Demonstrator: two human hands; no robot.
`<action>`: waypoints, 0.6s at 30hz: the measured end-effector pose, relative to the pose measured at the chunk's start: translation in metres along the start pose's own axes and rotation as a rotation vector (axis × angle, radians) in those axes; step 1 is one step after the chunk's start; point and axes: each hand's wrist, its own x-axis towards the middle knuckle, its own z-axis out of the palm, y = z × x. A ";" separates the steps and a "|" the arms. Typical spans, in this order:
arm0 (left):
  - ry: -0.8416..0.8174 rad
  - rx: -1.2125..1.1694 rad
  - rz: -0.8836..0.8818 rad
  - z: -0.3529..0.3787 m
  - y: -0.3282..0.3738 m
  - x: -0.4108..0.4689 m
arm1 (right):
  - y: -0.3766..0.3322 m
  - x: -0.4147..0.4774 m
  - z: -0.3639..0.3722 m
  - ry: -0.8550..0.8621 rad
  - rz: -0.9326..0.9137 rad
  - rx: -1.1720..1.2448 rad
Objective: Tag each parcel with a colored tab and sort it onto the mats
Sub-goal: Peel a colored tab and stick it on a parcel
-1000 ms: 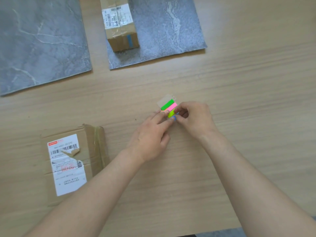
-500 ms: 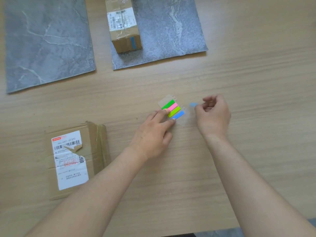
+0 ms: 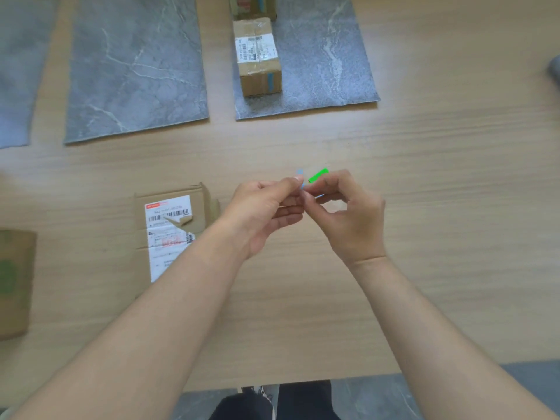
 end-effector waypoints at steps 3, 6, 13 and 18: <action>-0.011 -0.057 0.008 -0.030 -0.011 -0.030 | -0.028 -0.022 0.009 -0.062 -0.102 -0.045; -0.010 -0.106 0.047 -0.061 -0.031 -0.065 | -0.058 -0.050 0.019 -0.132 -0.160 -0.057; 0.104 0.098 0.306 -0.123 -0.078 -0.121 | -0.108 -0.111 0.047 -0.081 0.022 -0.028; 0.184 0.221 0.384 -0.151 -0.108 -0.129 | -0.101 -0.125 0.069 -0.230 0.084 -0.129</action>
